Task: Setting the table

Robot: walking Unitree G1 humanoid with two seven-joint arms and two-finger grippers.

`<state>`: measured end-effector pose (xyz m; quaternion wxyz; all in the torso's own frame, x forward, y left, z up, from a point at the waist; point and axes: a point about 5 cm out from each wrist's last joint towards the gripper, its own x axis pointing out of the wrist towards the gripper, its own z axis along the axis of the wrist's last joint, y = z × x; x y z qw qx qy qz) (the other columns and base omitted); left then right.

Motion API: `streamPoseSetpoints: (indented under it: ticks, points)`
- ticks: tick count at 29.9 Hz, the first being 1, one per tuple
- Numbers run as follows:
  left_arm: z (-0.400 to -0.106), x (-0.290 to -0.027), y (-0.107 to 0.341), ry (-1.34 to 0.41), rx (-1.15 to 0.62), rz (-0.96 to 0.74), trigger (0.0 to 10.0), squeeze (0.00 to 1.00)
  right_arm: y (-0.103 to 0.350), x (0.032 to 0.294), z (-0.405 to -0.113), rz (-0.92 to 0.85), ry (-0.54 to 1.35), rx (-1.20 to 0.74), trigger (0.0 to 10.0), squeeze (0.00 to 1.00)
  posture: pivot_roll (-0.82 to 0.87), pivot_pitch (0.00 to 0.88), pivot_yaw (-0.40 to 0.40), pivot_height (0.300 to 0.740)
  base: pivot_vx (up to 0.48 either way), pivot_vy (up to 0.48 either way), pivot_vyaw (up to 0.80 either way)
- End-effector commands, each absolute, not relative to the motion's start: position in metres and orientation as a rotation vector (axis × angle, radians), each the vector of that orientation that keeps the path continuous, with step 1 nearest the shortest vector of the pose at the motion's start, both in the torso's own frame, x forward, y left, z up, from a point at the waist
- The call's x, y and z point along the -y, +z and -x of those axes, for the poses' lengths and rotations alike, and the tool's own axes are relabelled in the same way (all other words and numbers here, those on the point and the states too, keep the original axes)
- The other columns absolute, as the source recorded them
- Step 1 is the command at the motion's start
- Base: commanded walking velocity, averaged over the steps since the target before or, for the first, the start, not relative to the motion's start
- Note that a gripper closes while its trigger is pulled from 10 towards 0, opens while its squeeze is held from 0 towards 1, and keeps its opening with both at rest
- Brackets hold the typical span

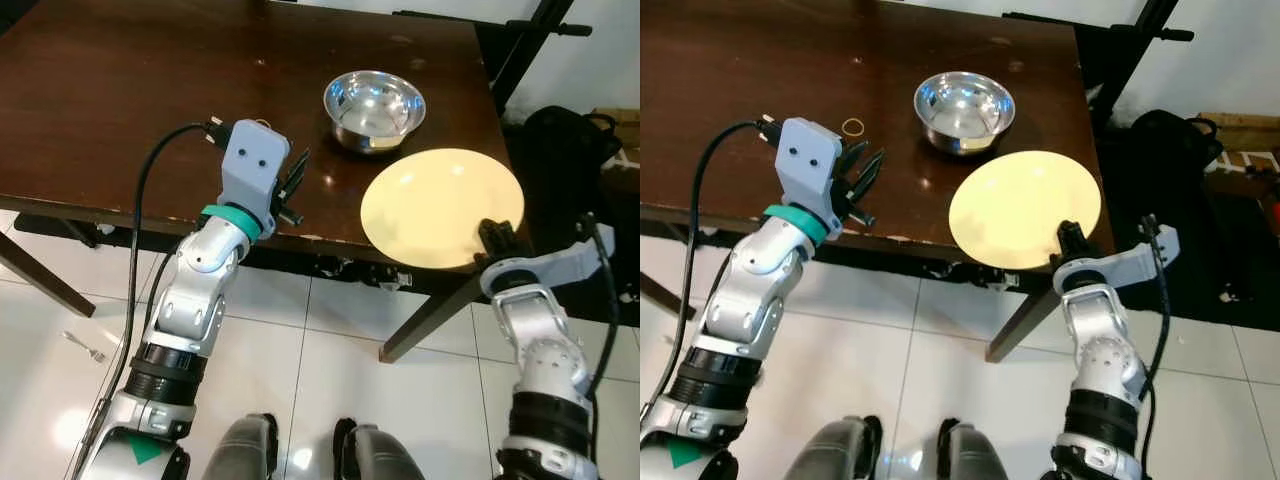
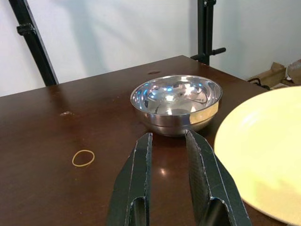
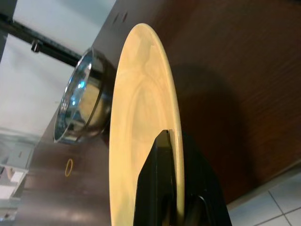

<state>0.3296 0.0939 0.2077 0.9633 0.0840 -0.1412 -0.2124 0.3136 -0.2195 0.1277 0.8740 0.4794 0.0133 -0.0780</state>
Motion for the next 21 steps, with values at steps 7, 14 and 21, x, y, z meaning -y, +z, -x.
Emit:
streamPoseSetpoints:
  ticks: [7, 14, 21]
  points:
    - [-0.327, -0.093, 0.205, -0.427, 0.280, -0.160, 10.0, 0.00, 0.126, 0.210, -0.318, -0.979, -0.141, -0.070, 10.0, 0.73, 0.14, 0.084, -0.008, 0.740, 0.000, 0.000, 0.00]
    - [-0.327, -0.090, 0.204, -0.427, 0.278, -0.155, 10.0, 0.00, 0.130, 0.193, -0.325, -0.995, -0.065, -0.088, 10.0, 0.76, 0.13, 0.089, -0.010, 0.740, 0.000, 0.000, 0.00]
    - [-0.326, -0.088, 0.205, -0.430, 0.283, -0.152, 10.0, 0.00, 0.134, 0.173, -0.336, -0.978, 0.002, -0.108, 10.0, 0.72, 0.14, 0.089, -0.018, 0.740, 0.000, 0.000, 0.00]
